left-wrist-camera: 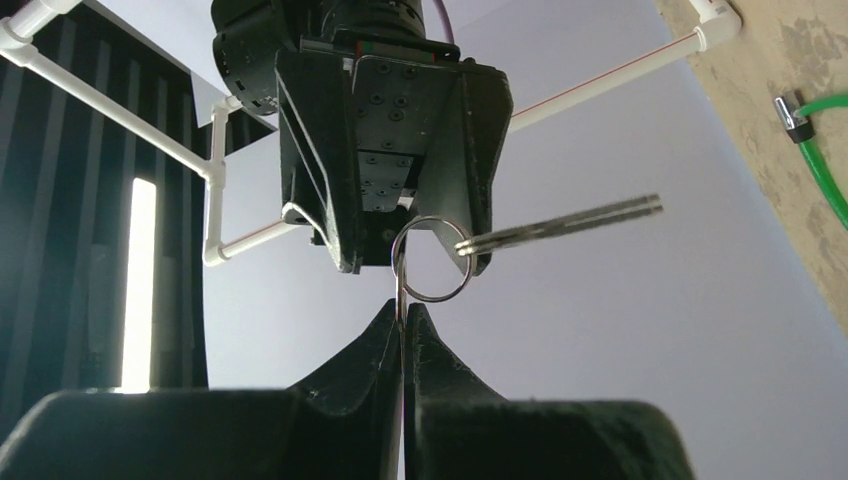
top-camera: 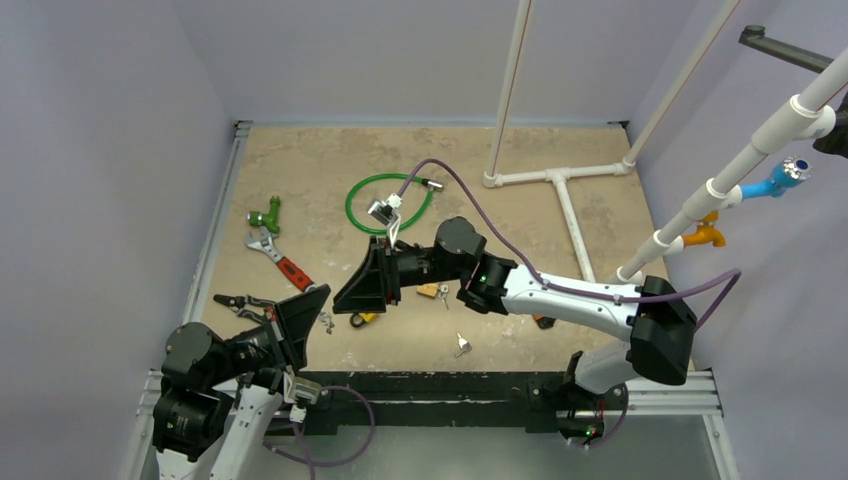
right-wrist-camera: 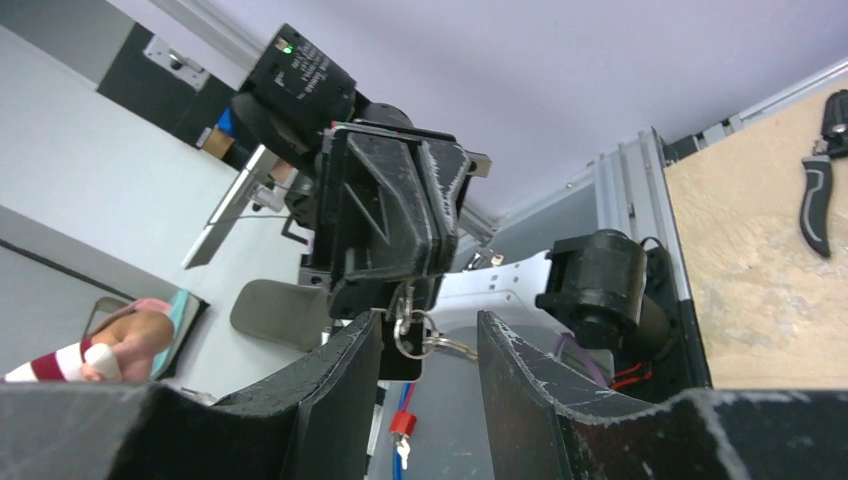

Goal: Unlock with the key

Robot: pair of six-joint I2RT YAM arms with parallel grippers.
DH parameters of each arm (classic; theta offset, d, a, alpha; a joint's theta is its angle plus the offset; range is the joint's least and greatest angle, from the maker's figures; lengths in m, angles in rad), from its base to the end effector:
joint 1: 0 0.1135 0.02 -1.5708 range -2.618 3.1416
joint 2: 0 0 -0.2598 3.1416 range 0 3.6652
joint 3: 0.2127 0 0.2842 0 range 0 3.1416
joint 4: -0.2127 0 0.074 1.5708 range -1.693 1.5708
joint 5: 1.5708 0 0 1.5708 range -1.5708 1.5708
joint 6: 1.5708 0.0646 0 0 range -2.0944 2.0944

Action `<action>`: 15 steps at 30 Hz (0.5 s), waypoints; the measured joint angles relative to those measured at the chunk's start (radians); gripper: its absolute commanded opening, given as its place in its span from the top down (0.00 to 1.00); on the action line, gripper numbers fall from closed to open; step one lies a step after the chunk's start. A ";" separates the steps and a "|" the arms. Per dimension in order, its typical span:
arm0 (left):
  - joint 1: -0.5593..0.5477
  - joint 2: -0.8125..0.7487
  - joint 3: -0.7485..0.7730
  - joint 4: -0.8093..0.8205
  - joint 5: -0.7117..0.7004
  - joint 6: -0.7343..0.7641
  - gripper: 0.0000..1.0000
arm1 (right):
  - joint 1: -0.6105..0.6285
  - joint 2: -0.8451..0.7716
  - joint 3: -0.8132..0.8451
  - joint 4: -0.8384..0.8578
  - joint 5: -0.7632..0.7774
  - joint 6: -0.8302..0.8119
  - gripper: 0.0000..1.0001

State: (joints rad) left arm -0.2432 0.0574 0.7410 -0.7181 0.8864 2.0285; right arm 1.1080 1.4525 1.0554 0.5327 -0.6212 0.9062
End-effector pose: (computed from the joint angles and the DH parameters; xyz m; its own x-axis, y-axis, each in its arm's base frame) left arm 0.0393 -0.0613 0.3464 0.8256 0.3795 0.4177 -0.3694 -0.1962 0.9083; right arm 0.1423 0.3694 0.3365 -0.7382 -0.0458 -0.6730 -0.6551 -0.1896 0.7314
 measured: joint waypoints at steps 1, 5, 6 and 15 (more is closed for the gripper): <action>0.000 0.000 0.000 0.000 0.000 0.004 1.00 | 0.001 0.000 -0.002 0.014 -0.003 0.012 0.61; 0.000 0.000 0.000 0.001 0.000 0.018 1.00 | 0.007 0.003 -0.002 0.070 -0.006 0.044 0.69; 0.000 0.000 0.000 0.002 0.000 0.019 1.00 | 0.009 0.008 -0.002 0.088 -0.008 0.050 0.71; 0.000 0.000 -0.004 0.001 -0.004 0.022 1.00 | 0.033 0.084 -0.002 0.134 -0.027 0.092 0.82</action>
State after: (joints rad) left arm -0.2432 0.0574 0.7372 -0.7170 0.8825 2.0506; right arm 1.1408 1.5360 1.0538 0.6662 -0.6479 0.9977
